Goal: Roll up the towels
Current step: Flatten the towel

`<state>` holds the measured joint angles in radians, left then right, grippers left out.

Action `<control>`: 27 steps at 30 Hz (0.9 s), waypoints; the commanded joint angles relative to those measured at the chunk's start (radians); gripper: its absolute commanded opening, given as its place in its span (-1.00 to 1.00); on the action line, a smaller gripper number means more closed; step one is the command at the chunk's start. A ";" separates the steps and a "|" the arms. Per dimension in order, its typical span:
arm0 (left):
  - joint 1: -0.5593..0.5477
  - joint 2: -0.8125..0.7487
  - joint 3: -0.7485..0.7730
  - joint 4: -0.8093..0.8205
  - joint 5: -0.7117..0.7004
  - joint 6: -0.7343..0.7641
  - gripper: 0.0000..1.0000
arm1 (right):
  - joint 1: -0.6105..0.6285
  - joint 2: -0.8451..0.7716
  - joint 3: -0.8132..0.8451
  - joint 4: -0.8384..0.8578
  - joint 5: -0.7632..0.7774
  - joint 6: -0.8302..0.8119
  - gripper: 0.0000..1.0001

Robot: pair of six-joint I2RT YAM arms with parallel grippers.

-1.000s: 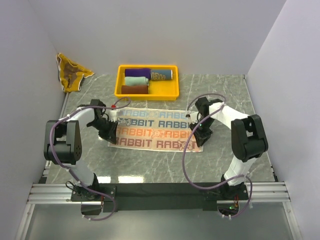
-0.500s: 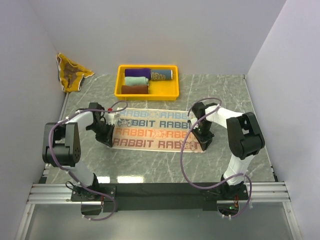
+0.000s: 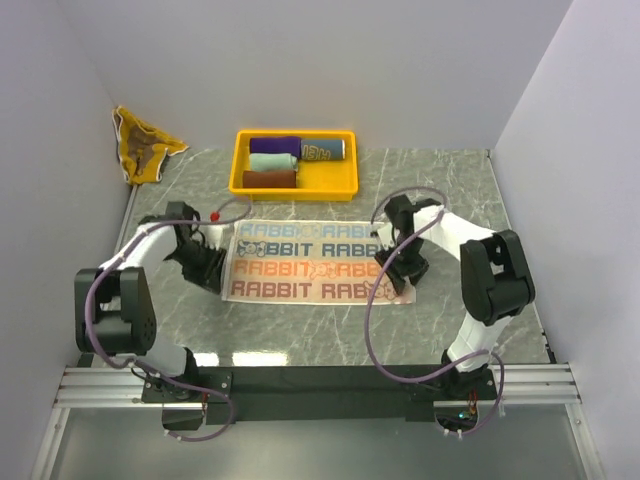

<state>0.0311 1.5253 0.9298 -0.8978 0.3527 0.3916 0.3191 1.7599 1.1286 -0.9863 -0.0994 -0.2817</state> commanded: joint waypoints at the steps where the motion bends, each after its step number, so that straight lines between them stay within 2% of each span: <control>1: 0.030 -0.091 0.159 -0.023 0.113 0.069 -0.15 | -0.032 -0.111 0.149 -0.022 -0.121 -0.040 0.19; 3: 0.052 -0.100 0.231 0.023 0.167 0.067 0.01 | -0.084 -0.100 0.195 0.006 -0.125 -0.034 0.19; 6: 0.059 -0.048 0.305 0.144 0.201 -0.009 0.07 | -0.153 -0.029 0.313 0.021 -0.143 -0.008 0.16; 10: 0.082 0.056 0.334 0.327 0.218 -0.134 0.07 | -0.215 0.088 0.468 0.049 -0.154 0.021 0.13; 15: 0.089 0.170 0.348 0.541 0.247 -0.250 0.00 | -0.259 0.232 0.566 0.093 -0.131 0.067 0.05; 19: 0.089 0.260 0.394 0.574 0.235 -0.304 -0.05 | -0.261 0.311 0.631 0.089 -0.125 0.082 0.00; 27: 0.089 0.378 0.443 0.569 0.198 -0.287 -0.05 | -0.261 0.420 0.663 0.112 -0.099 0.125 -0.04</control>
<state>0.1192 1.8965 1.3338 -0.3695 0.5503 0.1146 0.0582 2.1620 1.7378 -0.8982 -0.2203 -0.1898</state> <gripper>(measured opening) 0.472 0.484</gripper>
